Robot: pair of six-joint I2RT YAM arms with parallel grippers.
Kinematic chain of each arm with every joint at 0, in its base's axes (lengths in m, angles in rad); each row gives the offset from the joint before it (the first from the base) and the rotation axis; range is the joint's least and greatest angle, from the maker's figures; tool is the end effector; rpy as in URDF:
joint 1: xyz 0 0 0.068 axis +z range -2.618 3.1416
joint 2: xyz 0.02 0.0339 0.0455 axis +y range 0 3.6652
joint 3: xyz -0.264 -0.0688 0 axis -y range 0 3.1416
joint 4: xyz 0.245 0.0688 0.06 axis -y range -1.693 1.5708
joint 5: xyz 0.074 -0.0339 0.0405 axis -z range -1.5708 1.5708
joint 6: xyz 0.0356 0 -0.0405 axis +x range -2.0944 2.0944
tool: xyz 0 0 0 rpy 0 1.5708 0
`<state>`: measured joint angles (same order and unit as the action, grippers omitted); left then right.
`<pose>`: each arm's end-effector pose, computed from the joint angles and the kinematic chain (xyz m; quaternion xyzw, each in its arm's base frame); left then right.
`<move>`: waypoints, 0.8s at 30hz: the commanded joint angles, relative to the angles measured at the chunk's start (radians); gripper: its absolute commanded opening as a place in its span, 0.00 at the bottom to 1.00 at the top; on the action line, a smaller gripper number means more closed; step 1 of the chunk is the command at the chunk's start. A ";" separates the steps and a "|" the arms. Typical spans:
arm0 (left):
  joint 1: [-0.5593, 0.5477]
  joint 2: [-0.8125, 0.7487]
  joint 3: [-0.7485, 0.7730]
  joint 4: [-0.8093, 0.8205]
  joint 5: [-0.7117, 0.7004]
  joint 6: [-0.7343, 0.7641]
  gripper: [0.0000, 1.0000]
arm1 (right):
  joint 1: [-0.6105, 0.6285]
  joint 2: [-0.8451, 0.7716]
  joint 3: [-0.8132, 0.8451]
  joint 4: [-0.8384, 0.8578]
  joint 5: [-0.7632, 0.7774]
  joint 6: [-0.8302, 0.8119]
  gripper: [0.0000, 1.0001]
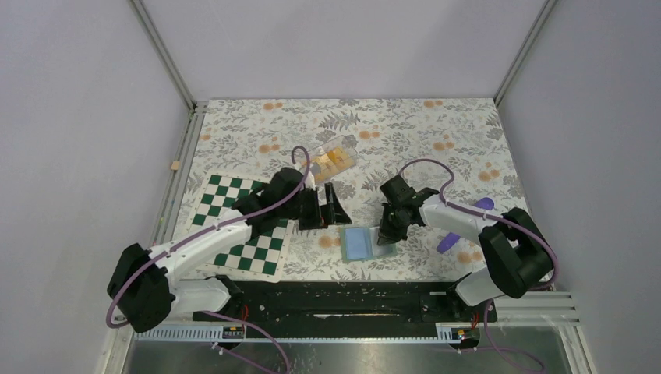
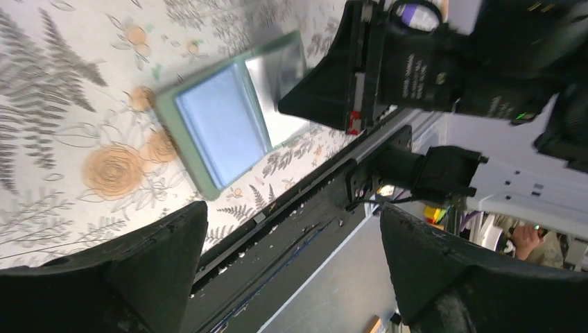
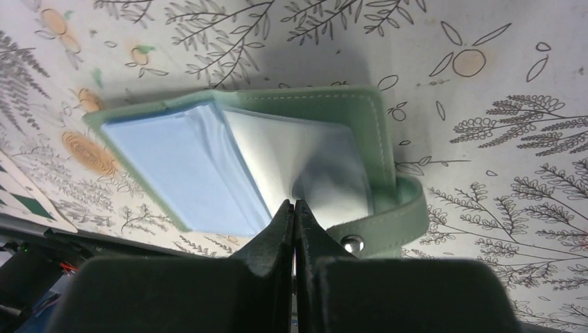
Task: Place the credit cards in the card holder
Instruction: Place the card holder at the center of the board, then move the storage box to the center of the board.
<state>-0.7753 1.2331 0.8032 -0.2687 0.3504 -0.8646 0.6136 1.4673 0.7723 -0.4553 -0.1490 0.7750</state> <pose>0.1789 -0.1925 0.2459 0.0337 0.8949 -0.4119 0.1683 0.2127 0.1563 0.1656 0.0631 0.9733 0.1891 0.1134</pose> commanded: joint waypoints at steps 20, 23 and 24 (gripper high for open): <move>0.469 0.362 0.333 -0.162 -0.149 0.135 0.72 | 0.007 -0.070 0.005 0.092 -0.089 -0.003 0.03; 0.482 0.462 0.423 -0.193 -0.201 0.159 0.71 | 0.008 -0.097 0.011 0.093 -0.109 0.000 0.03; 0.485 0.495 0.448 -0.198 -0.203 0.165 0.70 | 0.007 -0.105 0.014 0.092 -0.114 0.001 0.03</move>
<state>-0.3073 1.6409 1.1362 -0.4347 0.2287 -0.7448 0.6136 1.4090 0.7673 -0.3710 -0.2218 0.7956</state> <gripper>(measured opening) 0.710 0.031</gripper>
